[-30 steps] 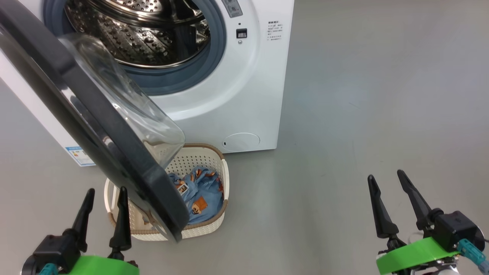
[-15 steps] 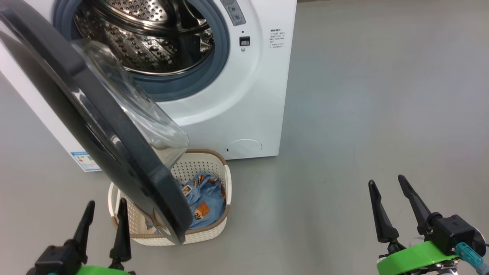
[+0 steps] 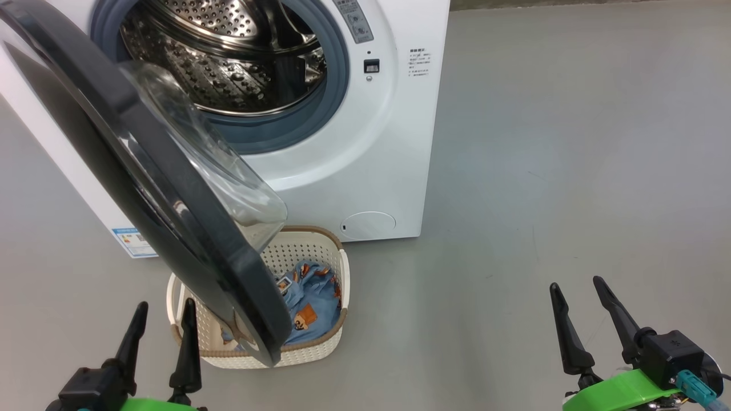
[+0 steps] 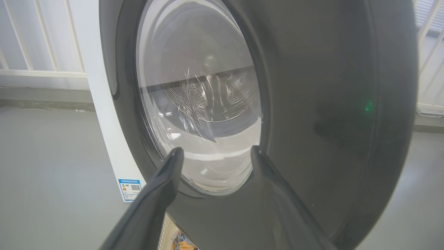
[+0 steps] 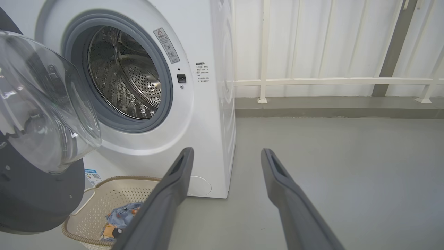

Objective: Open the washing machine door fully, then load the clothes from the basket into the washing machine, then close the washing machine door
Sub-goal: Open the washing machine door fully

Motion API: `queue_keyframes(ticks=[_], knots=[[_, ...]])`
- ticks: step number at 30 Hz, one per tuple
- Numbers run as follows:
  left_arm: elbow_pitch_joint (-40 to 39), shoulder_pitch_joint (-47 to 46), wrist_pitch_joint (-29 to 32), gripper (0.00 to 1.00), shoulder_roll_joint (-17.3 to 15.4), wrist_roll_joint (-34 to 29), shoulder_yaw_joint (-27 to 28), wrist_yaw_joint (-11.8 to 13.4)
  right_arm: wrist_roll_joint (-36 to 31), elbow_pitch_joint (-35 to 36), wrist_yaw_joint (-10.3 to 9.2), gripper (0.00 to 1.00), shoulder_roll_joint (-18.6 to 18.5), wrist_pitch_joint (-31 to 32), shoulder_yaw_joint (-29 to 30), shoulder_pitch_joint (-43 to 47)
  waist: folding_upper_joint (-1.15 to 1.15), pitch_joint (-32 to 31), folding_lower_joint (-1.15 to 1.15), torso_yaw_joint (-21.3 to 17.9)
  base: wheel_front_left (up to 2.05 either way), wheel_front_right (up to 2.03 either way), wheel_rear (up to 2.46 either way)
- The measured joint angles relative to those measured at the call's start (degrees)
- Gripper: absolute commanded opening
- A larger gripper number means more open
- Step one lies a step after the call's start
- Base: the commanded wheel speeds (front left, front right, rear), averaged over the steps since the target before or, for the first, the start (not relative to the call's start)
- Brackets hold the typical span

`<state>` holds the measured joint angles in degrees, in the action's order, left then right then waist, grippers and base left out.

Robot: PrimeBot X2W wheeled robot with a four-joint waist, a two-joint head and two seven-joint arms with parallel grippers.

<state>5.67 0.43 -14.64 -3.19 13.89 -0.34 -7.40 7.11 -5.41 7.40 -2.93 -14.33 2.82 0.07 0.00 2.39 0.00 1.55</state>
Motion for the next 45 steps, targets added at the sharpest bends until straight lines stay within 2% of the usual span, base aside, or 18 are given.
queue_keyframes(ticks=[11,12,13,17,22,27,30,37,40,42,45], knots=[[0.04,0.01,0.0,1.0,-0.22,0.03,-0.68,0.0,0.01,-1.14,0.0,1.0,0.03,0.0,-0.13,0.0,0.0,-0.34,0.0,0.14,0.0,0.0,0.0],[0.04,0.01,0.0,0.42,-0.22,0.03,-0.68,0.0,0.01,-1.14,0.0,1.0,0.03,0.0,-0.13,0.0,0.0,-0.34,0.0,0.14,0.0,0.0,0.0],[0.15,0.03,0.0,0.0,-0.22,0.03,-0.78,0.0,0.01,-1.15,0.0,1.0,0.04,0.0,-0.15,0.0,0.0,-0.36,0.0,0.19,0.0,0.0,0.0],[0.18,0.03,0.0,0.0,-0.9,0.91,-2.16,0.0,0.05,-1.2,0.0,1.0,0.05,0.0,-0.13,0.0,0.0,-0.26,0.0,0.28,0.0,0.0,0.0],[-3.43,-0.13,0.01,0.0,-0.88,1.2,0.22,0.0,0.05,-1.2,0.0,1.0,0.08,0.0,-0.14,-0.01,0.0,0.02,0.0,0.4,0.0,0.0,0.0],[-13.1,-2.89,0.0,0.0,-0.82,1.55,3.31,0.0,0.05,-1.32,0.0,1.0,0.13,0.0,-0.13,-0.04,0.0,0.29,0.0,0.55,0.0,0.0,0.0],[-20.08,-5.7,-0.04,0.0,-0.89,1.44,3.1,0.0,0.05,-1.44,0.0,1.0,0.15,0.0,-0.1,-0.04,0.0,0.46,0.0,0.61,0.0,0.0,0.0],[-32.36,-11.94,-0.09,0.0,-2.97,0.53,-5.81,0.0,0.09,-1.78,0.0,1.0,0.19,0.0,0.03,-0.05,0.0,0.68,0.0,0.74,0.0,0.0,0.0],[-34.59,-13.34,-0.09,0.0,-3.46,0.42,-11.31,0.01,0.1,-1.81,0.0,1.0,0.19,0.0,0.04,-0.06,0.0,0.88,0.0,0.77,0.0,0.0,0.0],[-35.43,-14.29,-0.09,0.0,-4.55,-0.21,-17.7,0.0,0.1,-1.86,0.0,1.0,0.2,0.0,0.05,-0.08,0.0,1.26,0.0,0.78,0.0,0.0,0.0],[-34.9,-14.55,-0.09,0.0,-4.5,-0.54,-21.99,0.0,0.1,-2.0,0.0,1.0,0.21,0.0,0.03,-0.11,0.0,1.56,0.0,0.77,0.0,0.0,0.0]])
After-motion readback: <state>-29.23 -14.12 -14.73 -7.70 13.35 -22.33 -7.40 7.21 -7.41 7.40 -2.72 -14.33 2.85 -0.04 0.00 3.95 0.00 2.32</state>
